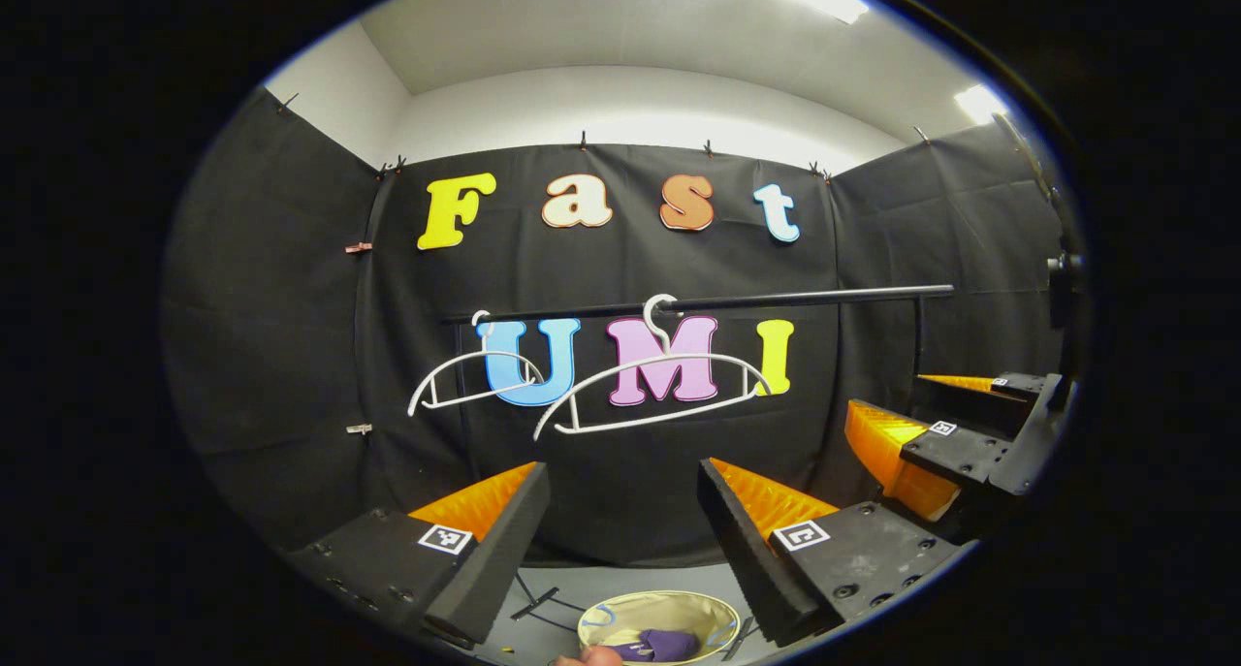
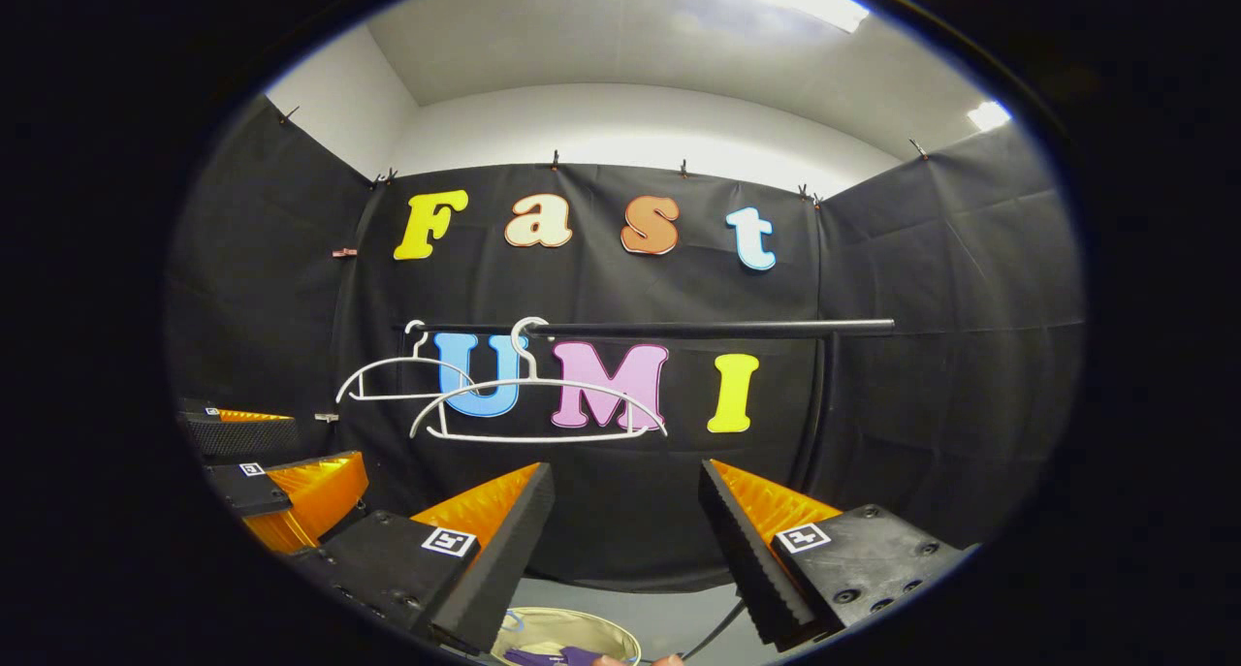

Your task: Grasp the clothes on the hanger with both hands and then place them into the laundry hamper below.

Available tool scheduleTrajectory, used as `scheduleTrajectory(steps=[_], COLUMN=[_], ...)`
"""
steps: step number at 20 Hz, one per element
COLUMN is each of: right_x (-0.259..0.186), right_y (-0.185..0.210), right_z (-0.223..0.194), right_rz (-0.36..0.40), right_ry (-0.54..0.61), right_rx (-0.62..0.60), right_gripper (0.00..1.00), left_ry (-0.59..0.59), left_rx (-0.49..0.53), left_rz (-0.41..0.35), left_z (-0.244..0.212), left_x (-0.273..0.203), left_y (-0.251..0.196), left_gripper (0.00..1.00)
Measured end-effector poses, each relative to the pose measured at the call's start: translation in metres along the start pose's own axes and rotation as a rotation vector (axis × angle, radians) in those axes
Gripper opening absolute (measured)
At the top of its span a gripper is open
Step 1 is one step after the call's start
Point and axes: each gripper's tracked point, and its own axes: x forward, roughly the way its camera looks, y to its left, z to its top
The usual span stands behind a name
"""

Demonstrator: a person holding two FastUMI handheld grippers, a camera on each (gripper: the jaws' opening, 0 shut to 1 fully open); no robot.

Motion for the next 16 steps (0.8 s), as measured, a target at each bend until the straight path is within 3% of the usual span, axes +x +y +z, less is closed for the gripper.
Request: scheduleTrajectory(steps=[16], right_x=[0.0009], right_y=[-0.0061], right_z=[-0.0013], right_rz=[-0.023], right_ry=[0.000], right_rx=[0.002], right_gripper=[0.96], left_ry=[0.002], left_rx=[0.008], left_rz=[-0.006], left_z=[-0.0004], left_x=[0.0049], left_y=[-0.0011], left_gripper=[0.96])
